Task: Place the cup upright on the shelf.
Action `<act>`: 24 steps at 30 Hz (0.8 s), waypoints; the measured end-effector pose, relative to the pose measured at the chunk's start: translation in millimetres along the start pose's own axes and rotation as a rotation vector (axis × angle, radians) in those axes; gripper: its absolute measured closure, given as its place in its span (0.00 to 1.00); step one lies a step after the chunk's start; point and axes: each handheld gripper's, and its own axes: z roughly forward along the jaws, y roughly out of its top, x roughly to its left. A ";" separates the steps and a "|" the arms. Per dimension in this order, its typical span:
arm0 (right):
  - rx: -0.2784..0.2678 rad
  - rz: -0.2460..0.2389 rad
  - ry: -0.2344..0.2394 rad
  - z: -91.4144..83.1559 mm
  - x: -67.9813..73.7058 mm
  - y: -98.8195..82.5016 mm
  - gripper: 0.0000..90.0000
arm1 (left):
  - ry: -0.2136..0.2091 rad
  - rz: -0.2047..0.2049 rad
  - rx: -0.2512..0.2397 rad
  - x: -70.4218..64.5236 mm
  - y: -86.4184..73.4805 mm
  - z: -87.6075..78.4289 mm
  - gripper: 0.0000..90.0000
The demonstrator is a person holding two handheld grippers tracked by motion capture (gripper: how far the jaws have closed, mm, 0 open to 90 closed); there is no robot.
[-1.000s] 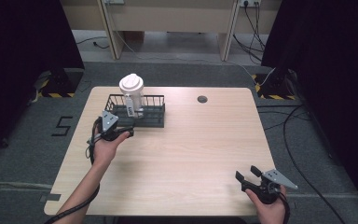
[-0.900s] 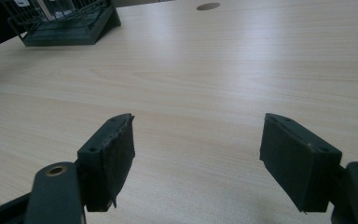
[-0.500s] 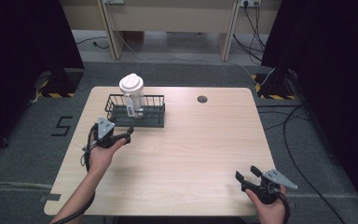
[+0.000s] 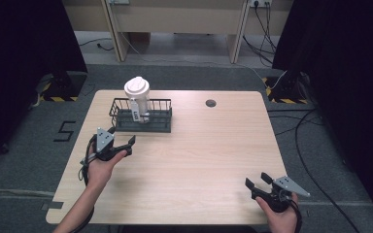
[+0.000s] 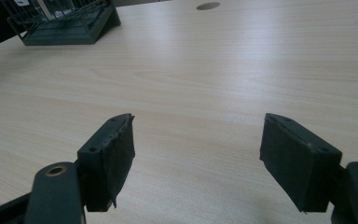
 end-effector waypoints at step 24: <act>0.002 -0.006 -0.002 0.3 0.3 -0.1 0.30 | 0.013 -0.022 0.033 6.2 -32.0 -36.2 0.16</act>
